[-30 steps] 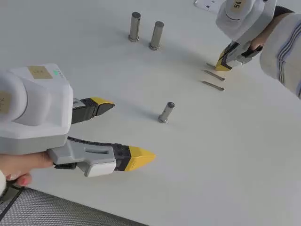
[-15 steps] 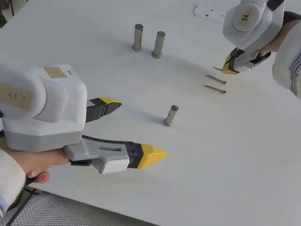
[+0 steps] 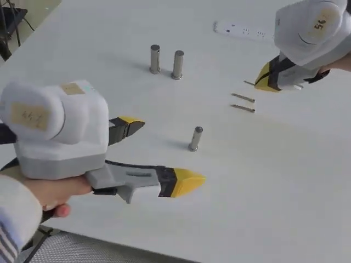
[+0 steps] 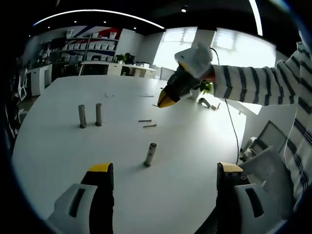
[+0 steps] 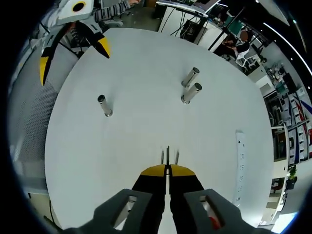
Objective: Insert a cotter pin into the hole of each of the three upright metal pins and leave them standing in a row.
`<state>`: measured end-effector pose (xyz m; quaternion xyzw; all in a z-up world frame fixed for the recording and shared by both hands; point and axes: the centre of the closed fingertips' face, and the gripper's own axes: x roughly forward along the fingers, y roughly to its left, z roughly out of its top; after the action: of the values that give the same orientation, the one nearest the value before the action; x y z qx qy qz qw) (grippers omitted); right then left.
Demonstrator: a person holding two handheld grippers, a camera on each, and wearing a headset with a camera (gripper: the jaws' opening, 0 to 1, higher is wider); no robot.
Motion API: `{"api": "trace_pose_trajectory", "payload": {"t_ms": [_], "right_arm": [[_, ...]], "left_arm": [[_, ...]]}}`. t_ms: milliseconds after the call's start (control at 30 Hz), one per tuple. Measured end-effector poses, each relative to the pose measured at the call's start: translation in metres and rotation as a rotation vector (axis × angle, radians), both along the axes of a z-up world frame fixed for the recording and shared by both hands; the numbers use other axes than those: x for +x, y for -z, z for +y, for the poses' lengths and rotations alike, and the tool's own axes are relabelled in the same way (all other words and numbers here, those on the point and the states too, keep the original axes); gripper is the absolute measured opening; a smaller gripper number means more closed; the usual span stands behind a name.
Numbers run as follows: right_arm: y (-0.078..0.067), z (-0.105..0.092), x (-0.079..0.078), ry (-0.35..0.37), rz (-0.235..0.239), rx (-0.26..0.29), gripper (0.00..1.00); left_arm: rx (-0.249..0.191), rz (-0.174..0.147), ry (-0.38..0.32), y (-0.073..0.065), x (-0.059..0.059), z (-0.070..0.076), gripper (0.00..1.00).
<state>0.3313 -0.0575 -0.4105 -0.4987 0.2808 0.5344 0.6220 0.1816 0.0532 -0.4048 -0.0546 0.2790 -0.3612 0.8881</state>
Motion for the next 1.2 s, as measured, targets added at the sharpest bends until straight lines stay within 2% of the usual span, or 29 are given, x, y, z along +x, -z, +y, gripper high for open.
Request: {"api": "trace_pose_trajectory", "payload": {"t_ms": [67,200,300,400,433,500,533,667,800,967,1200], "right_arm": [[-0.003,0.003,-0.006,-0.029,-0.041,0.019,0.0],[-0.016,0.008,-0.02,-0.027,-0.078,0.086,0.0],[-0.031,0.011,-0.036,-0.034,-0.127,0.129,0.0],[-0.04,0.013,-0.049,-0.034,-0.152,0.16,0.0],[-0.042,0.014,-0.053,-0.036,-0.164,0.168,0.0],[-0.047,0.014,-0.064,-0.037,-0.19,0.182,0.0],[-0.048,0.014,-0.067,-0.036,-0.196,0.187,0.0],[-0.053,0.014,-0.082,-0.031,-0.226,0.206,0.0],[-0.057,0.015,-0.095,-0.037,-0.236,0.217,0.0],[-0.062,0.018,-0.109,-0.038,-0.247,0.231,0.0],[-0.059,0.02,-0.123,-0.023,-0.242,0.249,0.0]], "left_arm": [[0.0,-0.003,0.005,-0.002,0.0,-0.001,0.84],[-0.007,-0.009,0.009,-0.009,0.002,-0.004,0.81],[-0.04,0.001,-0.003,-0.016,0.005,-0.005,0.76],[-0.073,0.007,-0.019,-0.021,0.007,-0.008,0.71],[-0.091,0.011,-0.029,-0.023,0.008,-0.009,0.68],[-0.166,0.032,-0.062,-0.031,0.012,-0.013,0.64],[-0.208,0.026,-0.066,-0.038,0.013,-0.017,0.65],[-0.25,0.019,-0.052,-0.05,0.016,-0.028,0.63],[-0.298,0.029,-0.029,-0.058,0.019,-0.04,0.56],[-0.307,0.05,0.002,-0.061,0.021,-0.053,0.47],[-0.317,0.066,0.036,-0.065,0.024,-0.063,0.33]]}}
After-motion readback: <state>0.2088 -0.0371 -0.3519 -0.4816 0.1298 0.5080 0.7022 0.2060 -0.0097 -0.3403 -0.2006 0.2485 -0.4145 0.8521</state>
